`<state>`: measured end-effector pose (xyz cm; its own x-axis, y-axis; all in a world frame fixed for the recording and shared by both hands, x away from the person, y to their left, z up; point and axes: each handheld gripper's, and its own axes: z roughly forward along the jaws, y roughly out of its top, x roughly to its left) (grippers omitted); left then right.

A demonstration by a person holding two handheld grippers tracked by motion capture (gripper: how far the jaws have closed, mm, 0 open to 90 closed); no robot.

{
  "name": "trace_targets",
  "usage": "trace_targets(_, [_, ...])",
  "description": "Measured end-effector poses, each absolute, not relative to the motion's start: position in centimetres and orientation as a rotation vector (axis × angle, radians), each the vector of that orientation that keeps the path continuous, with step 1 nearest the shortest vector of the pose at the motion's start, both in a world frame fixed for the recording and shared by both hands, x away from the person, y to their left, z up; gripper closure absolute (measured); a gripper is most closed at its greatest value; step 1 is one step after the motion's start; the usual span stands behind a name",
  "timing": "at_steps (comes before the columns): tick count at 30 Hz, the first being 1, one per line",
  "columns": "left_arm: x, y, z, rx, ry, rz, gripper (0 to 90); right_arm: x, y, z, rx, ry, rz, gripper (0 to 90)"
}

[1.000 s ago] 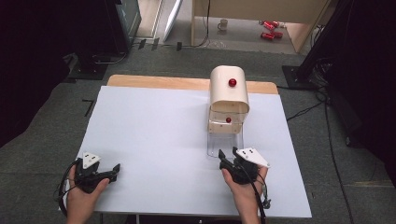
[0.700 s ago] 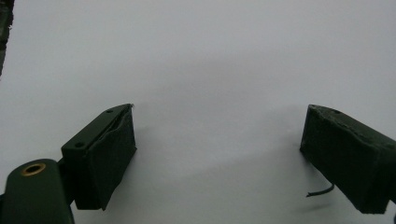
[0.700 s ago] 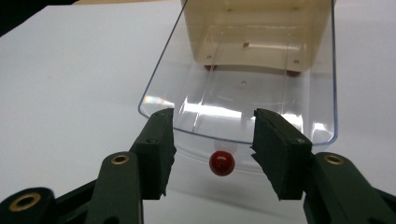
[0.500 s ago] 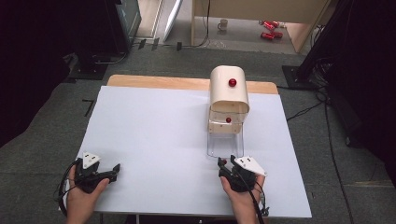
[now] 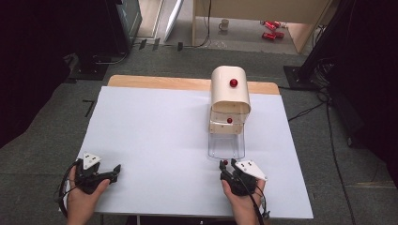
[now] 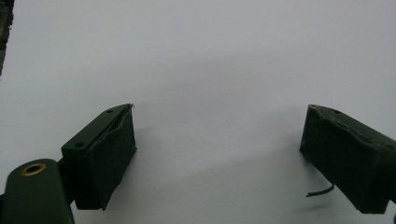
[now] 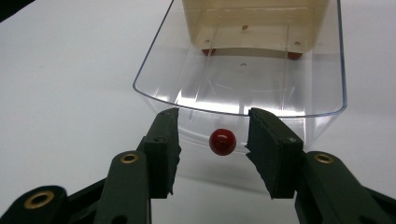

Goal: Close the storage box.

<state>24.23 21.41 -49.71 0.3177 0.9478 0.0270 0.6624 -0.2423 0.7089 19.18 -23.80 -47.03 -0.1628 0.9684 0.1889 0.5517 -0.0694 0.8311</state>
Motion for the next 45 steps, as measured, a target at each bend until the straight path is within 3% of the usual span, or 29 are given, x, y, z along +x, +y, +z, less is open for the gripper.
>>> trace_targets(14, [24.2,21.4,-49.7,1.993,1.417,0.621,10.5,19.1,-23.5,-48.3,1.664,1.735,1.127,58.8])
trace_targets(33, [24.2,21.4,-49.7,1.992,1.417,0.621,10.5,20.0,-23.6,-49.1,1.715,1.703,1.091,74.8])
trace_targets(45, [24.2,21.4,-49.7,1.992,1.417,0.621,10.5,20.1,-23.6,-48.3,1.712,1.684,1.115,75.0])
